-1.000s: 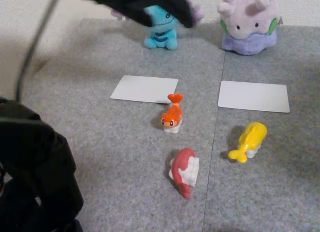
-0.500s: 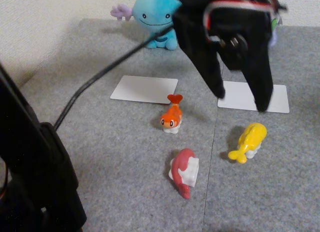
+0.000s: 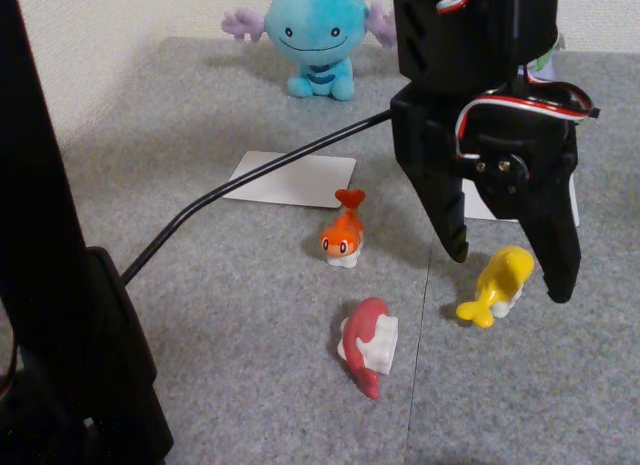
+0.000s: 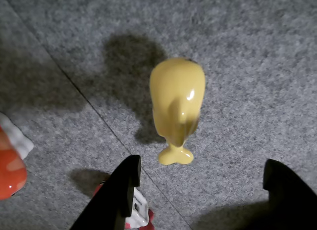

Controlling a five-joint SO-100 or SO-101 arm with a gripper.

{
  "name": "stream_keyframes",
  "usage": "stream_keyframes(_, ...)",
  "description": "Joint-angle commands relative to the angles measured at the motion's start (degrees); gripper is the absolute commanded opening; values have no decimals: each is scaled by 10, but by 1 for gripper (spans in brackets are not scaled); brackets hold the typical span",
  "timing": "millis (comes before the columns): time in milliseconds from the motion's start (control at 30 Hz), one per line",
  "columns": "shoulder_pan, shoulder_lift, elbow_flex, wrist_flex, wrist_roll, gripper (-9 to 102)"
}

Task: Wooper wants to eat egg sudhi, and Goomy wants to eat shrimp sushi

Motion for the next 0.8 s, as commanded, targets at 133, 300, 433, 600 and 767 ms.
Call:
stream_keyframes(133, -4, 2, -25, -37, 10, 30)
stream_keyframes(300, -15, 2, -21, -45, 19, 30)
stream_keyframes(433, -26, -1, -19, -50, 28, 30)
stream_keyframes(600, -29, -57, -19, -64, 29, 30)
stream_keyframes(767, -25, -118, -25, -101, 29, 30)
